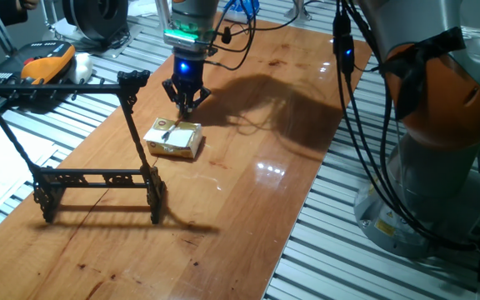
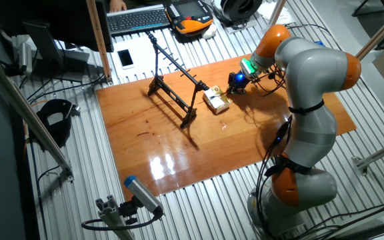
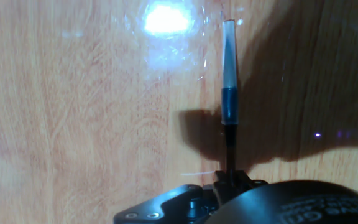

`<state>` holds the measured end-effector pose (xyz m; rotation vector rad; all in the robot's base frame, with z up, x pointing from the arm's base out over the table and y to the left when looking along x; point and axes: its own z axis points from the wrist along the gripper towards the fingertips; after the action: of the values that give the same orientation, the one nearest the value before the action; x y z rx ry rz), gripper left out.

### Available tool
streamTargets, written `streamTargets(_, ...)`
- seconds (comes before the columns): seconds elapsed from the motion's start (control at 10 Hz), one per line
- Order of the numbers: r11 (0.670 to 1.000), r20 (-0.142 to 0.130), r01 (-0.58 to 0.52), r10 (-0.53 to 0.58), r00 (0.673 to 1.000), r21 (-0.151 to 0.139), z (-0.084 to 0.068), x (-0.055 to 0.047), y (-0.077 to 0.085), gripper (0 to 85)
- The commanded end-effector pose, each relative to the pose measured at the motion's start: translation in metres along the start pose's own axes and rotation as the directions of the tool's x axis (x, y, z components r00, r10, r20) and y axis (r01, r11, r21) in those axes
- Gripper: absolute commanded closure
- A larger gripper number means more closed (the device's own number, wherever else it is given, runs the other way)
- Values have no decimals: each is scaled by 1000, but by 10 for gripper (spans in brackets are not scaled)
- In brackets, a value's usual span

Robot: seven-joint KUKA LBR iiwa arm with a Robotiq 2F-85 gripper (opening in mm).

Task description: Place the brush on the pen rack

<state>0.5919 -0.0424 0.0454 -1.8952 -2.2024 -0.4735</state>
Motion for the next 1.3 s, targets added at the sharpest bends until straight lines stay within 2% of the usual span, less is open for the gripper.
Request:
streamTargets(0.0,1000,-7,13,-13,1000,2,0,0,0,850)
streamTargets(0.2,999,-60,30,-30,998,-13,-7,-3,0,850)
streamTargets(0.3,999,-75,49,-50,996,-9,-14,-4,0,850)
streamTargets(0.6,998,-83,63,-63,995,-9,-32,1,7,850)
streamTargets(0.7,998,-104,67,-67,992,-8,-40,4,8,850)
streamTargets(0.9,997,-128,76,-75,989,3,-56,13,13,850)
streamTargets(1.2,996,-136,87,-83,987,25,-70,35,20,850)
